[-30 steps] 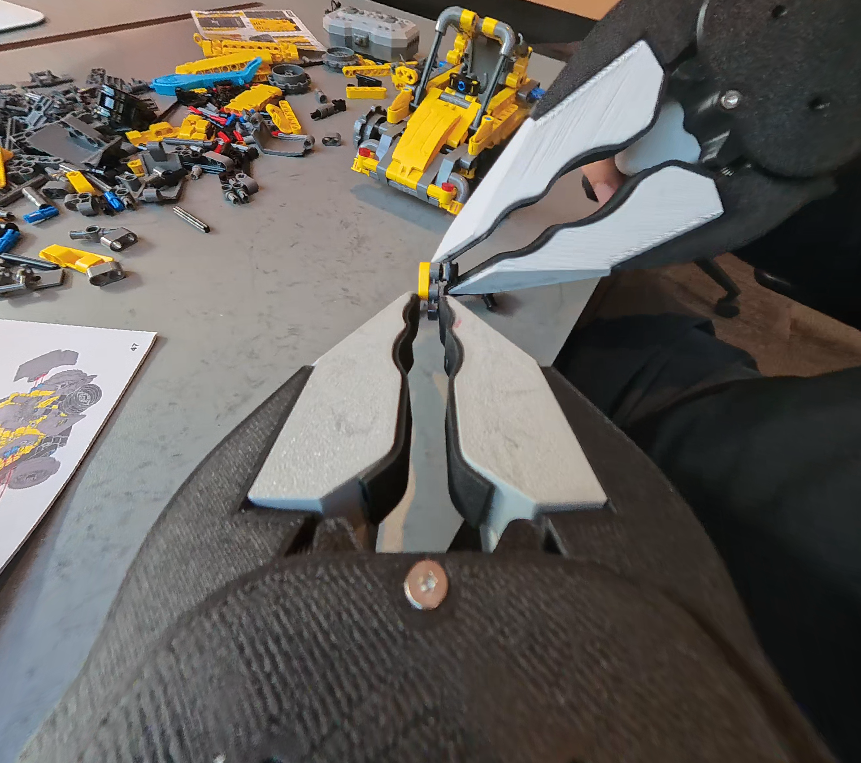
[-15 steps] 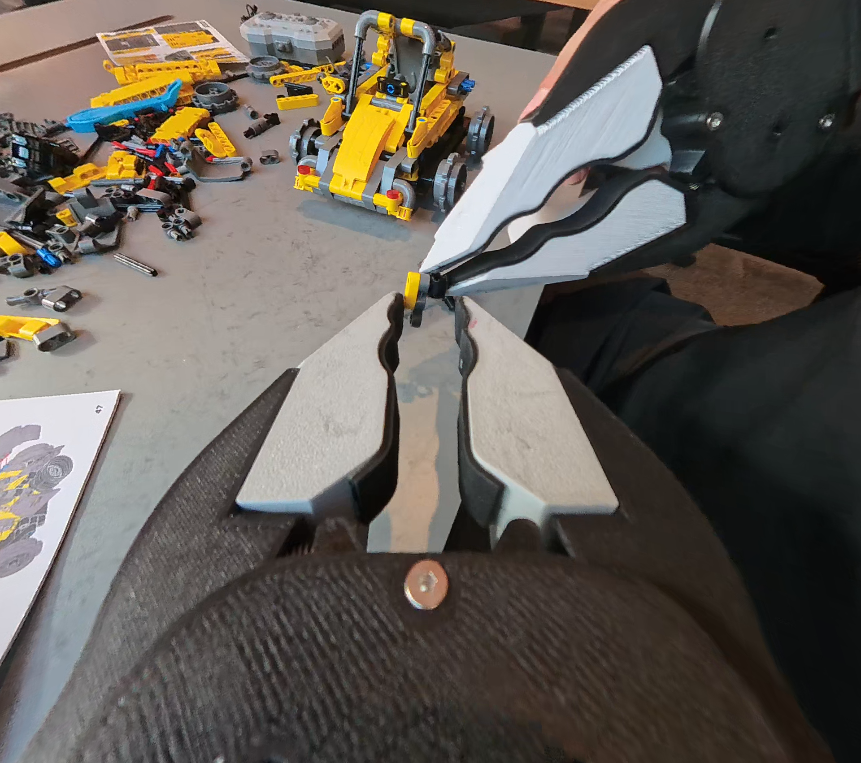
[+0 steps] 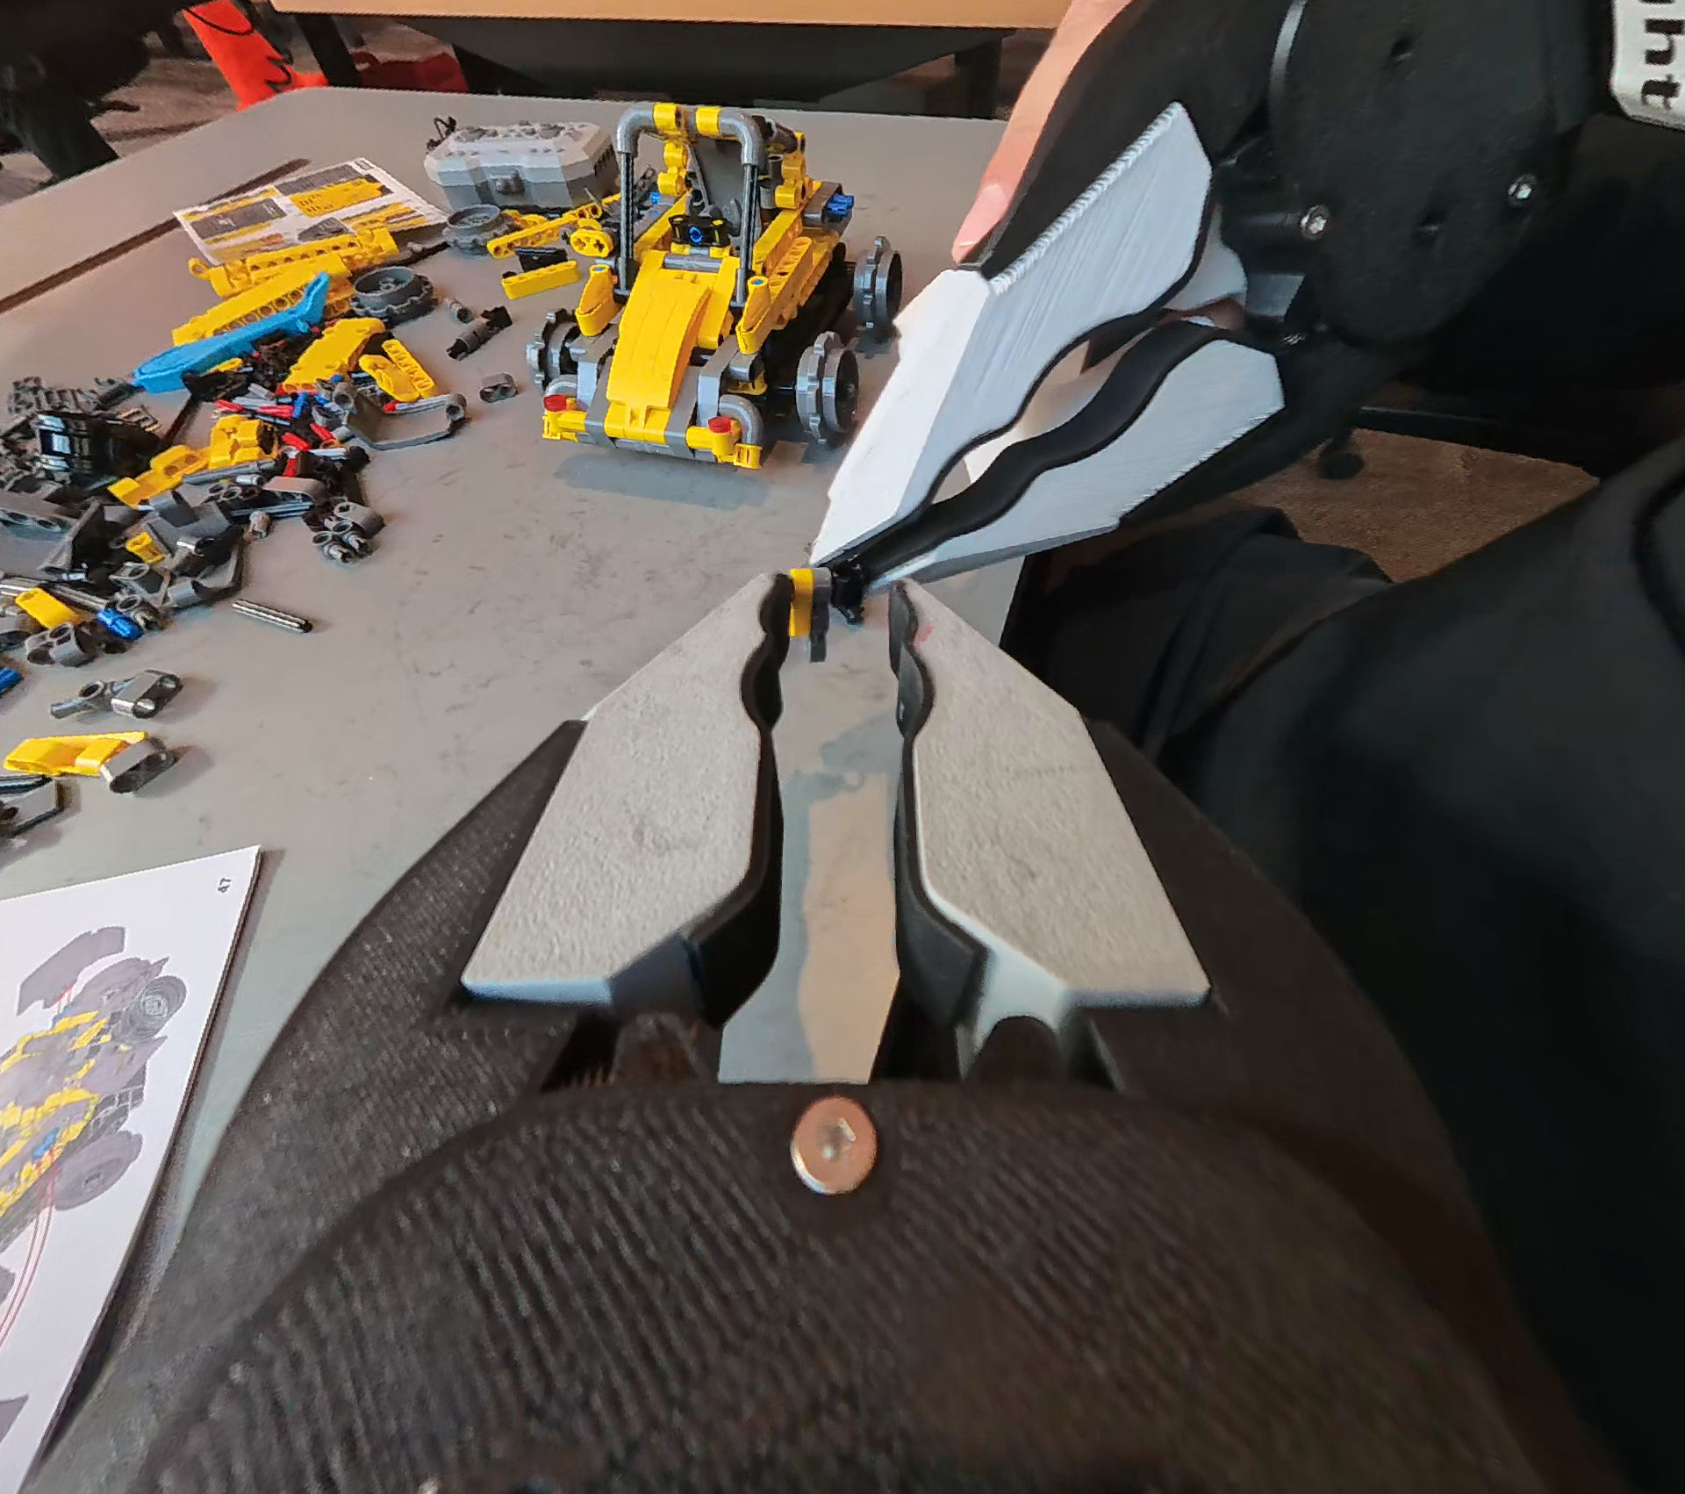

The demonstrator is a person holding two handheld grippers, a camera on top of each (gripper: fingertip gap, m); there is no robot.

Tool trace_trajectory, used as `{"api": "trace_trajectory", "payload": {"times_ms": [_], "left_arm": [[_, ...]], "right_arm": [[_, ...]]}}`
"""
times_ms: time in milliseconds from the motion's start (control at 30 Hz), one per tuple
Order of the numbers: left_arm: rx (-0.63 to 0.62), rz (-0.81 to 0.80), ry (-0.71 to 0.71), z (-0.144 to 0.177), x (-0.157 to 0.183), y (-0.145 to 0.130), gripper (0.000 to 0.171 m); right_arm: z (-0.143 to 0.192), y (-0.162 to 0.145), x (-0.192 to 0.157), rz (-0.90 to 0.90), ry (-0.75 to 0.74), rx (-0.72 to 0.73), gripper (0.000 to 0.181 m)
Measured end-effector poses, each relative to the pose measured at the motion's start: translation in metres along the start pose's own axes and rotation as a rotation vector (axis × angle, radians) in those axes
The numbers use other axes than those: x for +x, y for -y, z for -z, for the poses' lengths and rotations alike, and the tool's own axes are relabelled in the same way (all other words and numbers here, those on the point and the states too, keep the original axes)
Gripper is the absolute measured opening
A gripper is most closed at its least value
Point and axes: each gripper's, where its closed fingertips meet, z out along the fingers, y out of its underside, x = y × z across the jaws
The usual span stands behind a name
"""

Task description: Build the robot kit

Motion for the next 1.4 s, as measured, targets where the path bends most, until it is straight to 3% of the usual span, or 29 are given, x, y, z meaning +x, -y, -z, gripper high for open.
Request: {"api": "trace_trajectory", "payload": {"times_ms": [400,533,667,800,967,1167,1267,1400], "left_arm": [[0.003,0.081,-0.051,0.002,0.002,-0.003,0.014],[-0.04,0.058,0.038,0.002,-0.013,-0.01,0.014],[-0.115,0.207,0.089,-0.002,-0.03,-0.026,0.014],[-0.122,0.326,0.063,-0.003,-0.035,-0.029,0.014],[-0.134,0.304,0.004,-0.003,-0.028,-0.029,0.013],[-0.147,0.31,0.02,-0.002,-0.031,-0.031,0.014],[-0.171,0.356,0.051,-0.003,-0.037,-0.036,0.014],[-0.143,0.42,0.055,-0.004,-0.04,-0.033,0.014]], "right_arm": [[0.001,0.004,-0.007,-0.052,0.056,0.032,0.005],[-0.004,0.0,-0.004,-0.247,0.115,0.054,0.01],[-0.012,-0.022,-0.006,-0.525,0.229,-0.016,0.027],[-0.019,-0.044,-0.015,-0.735,0.304,-0.114,0.026],[-0.021,-0.053,-0.021,-0.995,0.421,-0.145,0.028],[-0.026,-0.053,-0.029,-1.161,0.526,-0.148,0.027],[-0.028,-0.055,-0.03,-1.182,0.531,-0.153,0.011],[-0.028,-0.048,-0.029,-1.193,0.532,-0.124,0.01]]}}
